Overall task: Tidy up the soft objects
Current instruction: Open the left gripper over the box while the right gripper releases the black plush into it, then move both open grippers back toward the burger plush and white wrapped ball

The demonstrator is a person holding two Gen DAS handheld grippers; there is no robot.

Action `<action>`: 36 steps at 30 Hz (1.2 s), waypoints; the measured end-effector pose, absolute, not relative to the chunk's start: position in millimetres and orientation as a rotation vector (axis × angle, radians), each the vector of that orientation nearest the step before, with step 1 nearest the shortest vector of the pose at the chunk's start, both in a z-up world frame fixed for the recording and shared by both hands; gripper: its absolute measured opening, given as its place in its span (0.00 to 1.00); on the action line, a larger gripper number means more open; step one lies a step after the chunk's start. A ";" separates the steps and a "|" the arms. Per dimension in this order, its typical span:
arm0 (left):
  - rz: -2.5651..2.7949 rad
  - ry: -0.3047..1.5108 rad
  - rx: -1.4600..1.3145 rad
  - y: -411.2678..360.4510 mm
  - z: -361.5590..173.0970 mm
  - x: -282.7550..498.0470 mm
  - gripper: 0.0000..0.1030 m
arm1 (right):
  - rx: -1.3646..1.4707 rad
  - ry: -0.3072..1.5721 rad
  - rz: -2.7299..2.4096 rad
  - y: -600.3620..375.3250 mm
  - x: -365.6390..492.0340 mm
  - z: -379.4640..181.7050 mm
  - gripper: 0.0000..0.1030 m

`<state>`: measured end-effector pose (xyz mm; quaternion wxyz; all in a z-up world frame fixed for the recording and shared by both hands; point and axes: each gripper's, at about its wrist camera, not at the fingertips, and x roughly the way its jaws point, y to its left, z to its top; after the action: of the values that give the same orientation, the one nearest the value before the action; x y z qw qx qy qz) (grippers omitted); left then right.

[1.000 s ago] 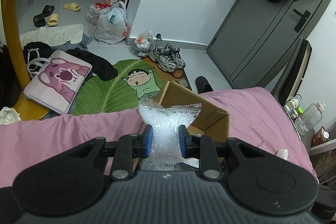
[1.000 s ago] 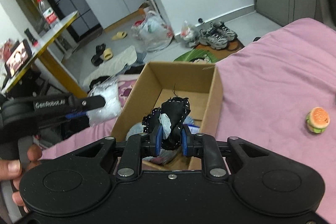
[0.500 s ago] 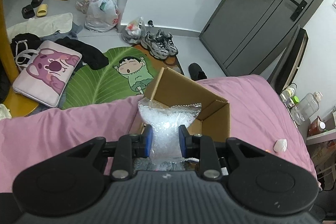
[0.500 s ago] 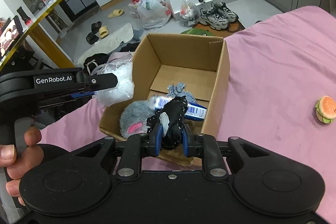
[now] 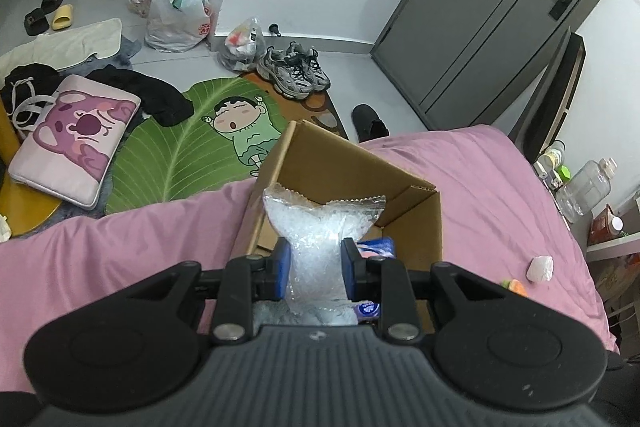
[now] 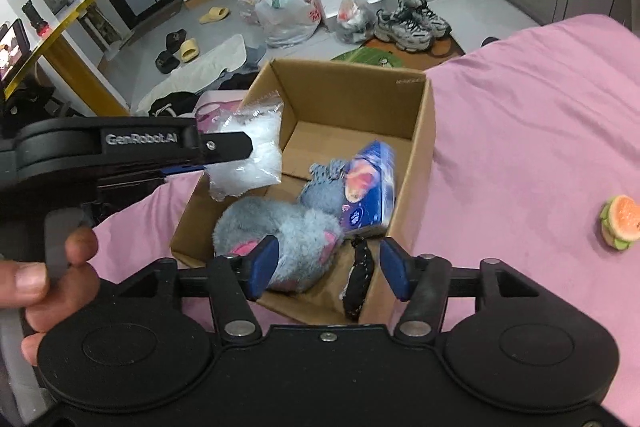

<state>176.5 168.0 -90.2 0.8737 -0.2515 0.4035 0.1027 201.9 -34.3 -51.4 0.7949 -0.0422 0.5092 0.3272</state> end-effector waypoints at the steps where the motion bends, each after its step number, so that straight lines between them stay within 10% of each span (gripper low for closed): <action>1: 0.212 0.845 -0.520 166.4 -90.5 178.1 0.25 | -0.079 1.098 0.702 -36.8 202.9 -50.4 0.55; 20: 0.288 0.841 -0.438 151.4 -68.2 177.6 0.57 | 0.010 1.048 0.642 -72.2 218.3 -28.7 0.56; 36: 0.316 0.824 -0.321 110.5 -31.4 167.1 0.82 | 0.128 0.957 0.530 -139.5 233.9 -4.4 0.91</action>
<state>167.1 110.5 -31.4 0.8918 -0.1547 0.3968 0.1524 233.9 -139.5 -4.4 0.8522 0.0607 0.4546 0.2519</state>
